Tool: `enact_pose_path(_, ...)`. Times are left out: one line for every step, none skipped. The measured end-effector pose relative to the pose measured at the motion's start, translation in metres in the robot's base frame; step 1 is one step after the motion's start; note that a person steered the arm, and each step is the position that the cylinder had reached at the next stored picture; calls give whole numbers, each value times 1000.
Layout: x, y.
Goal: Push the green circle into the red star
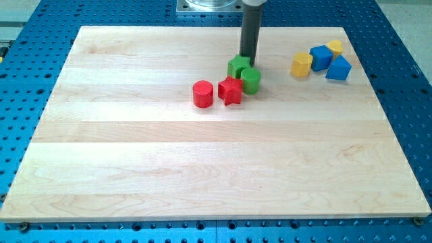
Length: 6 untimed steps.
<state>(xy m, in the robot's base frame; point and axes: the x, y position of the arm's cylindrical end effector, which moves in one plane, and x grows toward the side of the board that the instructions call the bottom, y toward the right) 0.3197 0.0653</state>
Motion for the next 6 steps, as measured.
enact_pose_path(-13, 5)
enact_pose_path(31, -5)
enact_pose_path(34, 30)
enact_pose_path(49, 111)
enact_pose_path(61, 81)
enact_pose_path(61, 29)
